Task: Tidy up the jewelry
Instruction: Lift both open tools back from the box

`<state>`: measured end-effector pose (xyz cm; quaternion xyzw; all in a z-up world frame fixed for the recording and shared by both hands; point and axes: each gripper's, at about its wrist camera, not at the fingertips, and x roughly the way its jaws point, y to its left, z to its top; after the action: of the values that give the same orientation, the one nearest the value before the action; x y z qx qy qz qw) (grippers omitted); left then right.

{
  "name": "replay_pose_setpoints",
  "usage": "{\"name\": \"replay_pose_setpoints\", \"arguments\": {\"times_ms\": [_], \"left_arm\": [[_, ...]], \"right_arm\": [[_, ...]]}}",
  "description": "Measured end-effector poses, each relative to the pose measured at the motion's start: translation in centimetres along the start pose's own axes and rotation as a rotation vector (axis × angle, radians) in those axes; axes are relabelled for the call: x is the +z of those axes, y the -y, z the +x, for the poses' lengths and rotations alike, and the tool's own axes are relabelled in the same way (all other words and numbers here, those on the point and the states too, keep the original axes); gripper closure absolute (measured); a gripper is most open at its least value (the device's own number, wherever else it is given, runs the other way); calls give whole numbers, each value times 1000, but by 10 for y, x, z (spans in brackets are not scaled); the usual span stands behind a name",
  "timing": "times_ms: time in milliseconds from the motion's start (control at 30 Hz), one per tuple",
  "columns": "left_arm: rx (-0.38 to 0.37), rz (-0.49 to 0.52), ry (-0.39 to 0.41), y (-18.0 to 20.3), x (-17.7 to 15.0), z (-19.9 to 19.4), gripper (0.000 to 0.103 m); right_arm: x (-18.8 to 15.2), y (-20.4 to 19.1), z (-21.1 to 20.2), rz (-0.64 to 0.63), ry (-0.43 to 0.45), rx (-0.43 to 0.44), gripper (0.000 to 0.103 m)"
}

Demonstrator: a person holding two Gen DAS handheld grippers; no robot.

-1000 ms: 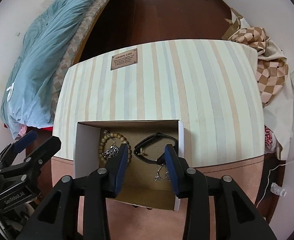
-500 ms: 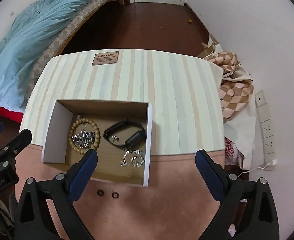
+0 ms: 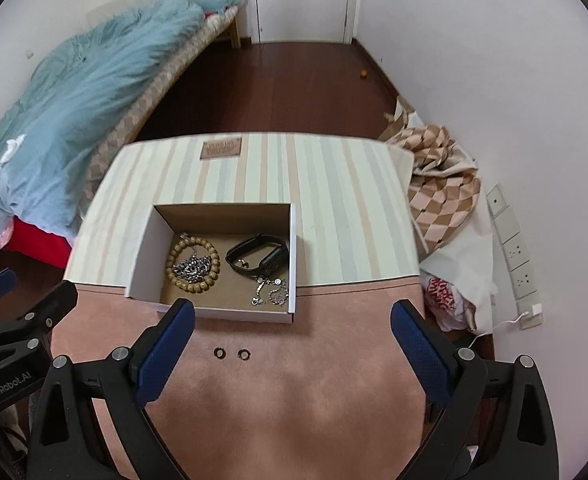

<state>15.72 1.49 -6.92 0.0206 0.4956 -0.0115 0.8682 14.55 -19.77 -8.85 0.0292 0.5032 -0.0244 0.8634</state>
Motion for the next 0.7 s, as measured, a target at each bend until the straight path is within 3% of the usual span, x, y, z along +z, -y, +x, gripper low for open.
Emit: {"name": "replay_pose_setpoints", "arguments": {"times_ms": [333,700], "left_arm": [[-25,-4,100,4,-14,-70,0],[-22,-7,172,8,-28,-112,0]], "right_arm": [[-22,4,-80,9,136,-18,4],[-33,14,-134,34,225,-16,3]]}}
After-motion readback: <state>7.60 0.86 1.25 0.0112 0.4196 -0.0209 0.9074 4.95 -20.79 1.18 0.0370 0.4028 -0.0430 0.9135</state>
